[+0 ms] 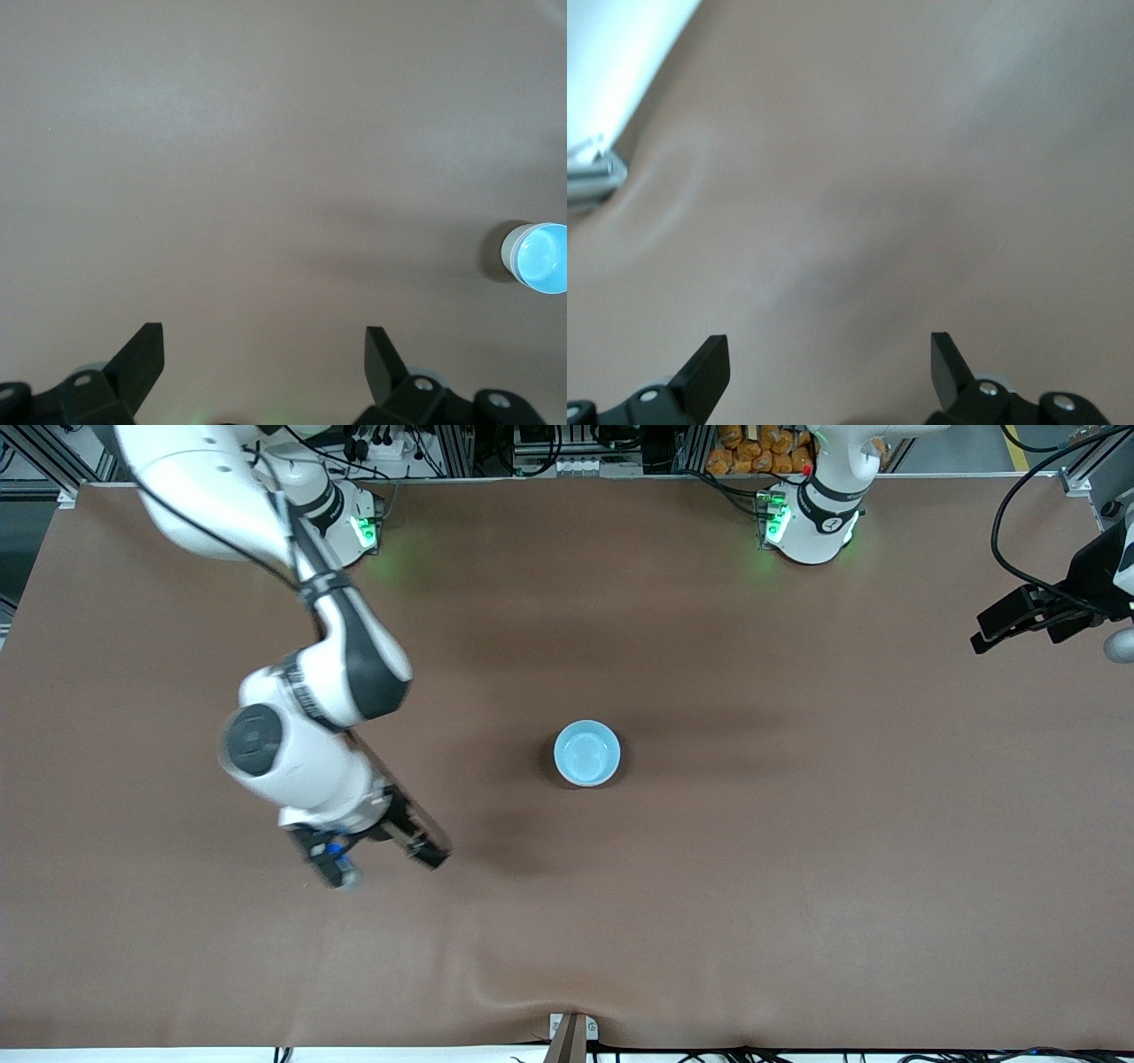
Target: Stack pink and blue bowls on white bowl
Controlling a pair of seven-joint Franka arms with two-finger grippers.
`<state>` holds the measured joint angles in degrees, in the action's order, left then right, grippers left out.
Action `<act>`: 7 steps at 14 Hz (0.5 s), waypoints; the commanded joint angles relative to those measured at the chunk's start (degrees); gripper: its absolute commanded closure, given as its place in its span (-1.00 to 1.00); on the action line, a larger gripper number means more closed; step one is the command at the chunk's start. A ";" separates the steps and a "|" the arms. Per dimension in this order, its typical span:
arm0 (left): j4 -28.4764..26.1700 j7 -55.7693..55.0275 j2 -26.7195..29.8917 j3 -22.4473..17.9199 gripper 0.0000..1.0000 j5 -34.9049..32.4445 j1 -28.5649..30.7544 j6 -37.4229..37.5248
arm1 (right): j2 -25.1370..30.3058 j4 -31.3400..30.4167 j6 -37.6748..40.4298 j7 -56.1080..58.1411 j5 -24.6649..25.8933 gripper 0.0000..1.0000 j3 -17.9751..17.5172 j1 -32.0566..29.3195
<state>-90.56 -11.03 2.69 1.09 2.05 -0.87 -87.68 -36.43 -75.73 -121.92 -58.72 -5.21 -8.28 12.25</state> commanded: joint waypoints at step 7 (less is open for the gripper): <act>0.48 1.36 0.03 -0.04 -1.00 1.47 0.43 0.31 | 6.88 5.60 18.98 26.59 5.74 -1.00 -3.94 -12.43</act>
<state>-90.56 -11.03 2.69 1.10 2.05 -0.86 -87.67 -31.63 -70.98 -106.70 -37.33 -1.56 -10.82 0.31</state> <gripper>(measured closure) 0.000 0.000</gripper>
